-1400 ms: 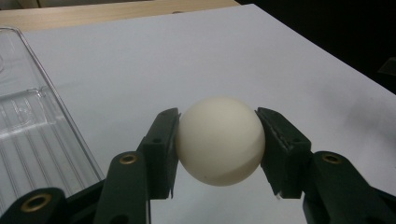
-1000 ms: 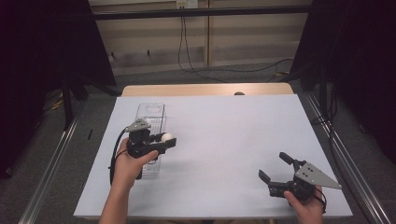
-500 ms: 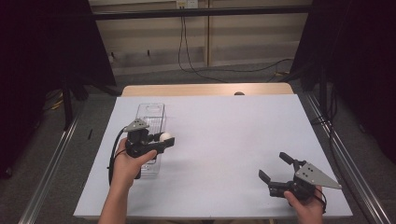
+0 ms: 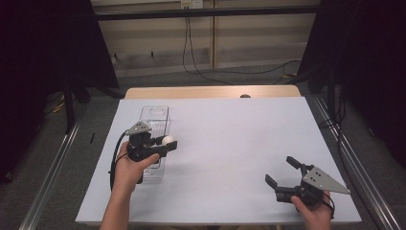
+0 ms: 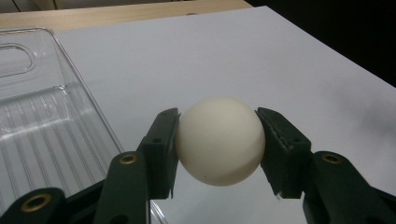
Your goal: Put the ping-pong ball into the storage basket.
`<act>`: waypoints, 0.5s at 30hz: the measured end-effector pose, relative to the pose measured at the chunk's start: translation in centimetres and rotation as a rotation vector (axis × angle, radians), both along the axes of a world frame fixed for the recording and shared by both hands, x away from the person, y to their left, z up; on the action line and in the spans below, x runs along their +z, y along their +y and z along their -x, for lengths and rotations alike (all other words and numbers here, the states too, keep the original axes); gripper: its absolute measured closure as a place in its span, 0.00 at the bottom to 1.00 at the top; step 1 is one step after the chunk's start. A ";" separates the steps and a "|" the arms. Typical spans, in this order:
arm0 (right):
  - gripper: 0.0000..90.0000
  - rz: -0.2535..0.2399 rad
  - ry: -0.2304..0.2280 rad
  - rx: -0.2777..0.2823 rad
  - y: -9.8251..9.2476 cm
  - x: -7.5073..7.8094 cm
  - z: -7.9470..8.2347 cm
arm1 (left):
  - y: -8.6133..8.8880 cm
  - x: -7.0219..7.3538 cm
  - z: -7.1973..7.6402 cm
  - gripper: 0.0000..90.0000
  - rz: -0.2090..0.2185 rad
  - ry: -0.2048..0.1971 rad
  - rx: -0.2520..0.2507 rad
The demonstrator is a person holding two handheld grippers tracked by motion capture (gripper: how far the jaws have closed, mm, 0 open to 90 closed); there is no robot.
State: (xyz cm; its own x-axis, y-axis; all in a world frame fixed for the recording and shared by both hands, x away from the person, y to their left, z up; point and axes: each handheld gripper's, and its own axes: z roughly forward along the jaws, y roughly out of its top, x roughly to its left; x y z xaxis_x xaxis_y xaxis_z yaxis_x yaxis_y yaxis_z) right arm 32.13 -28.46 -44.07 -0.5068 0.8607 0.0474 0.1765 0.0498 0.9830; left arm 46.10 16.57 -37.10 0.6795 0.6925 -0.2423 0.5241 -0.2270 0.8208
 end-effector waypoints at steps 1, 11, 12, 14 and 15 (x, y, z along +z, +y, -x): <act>0.03 0.000 0.000 0.000 0.0 0.0 0.0 | 0.0 0.0 0.0 0.57 -0.001 0.000 0.002; 0.03 0.000 0.000 0.000 0.0 0.0 0.0 | 0.2 0.0 -0.1 0.57 -0.007 -0.002 0.003; 0.03 0.000 0.000 0.001 0.0 0.0 0.0 | 0.2 0.0 -0.1 0.57 -0.004 -0.001 0.001; 0.03 0.001 -0.001 0.001 0.0 0.0 0.0 | 0.3 -0.1 -0.1 0.57 0.002 0.002 0.001; 0.03 0.001 -0.001 0.000 0.0 0.0 0.0 | 0.3 -0.1 -0.1 0.57 0.003 0.002 0.005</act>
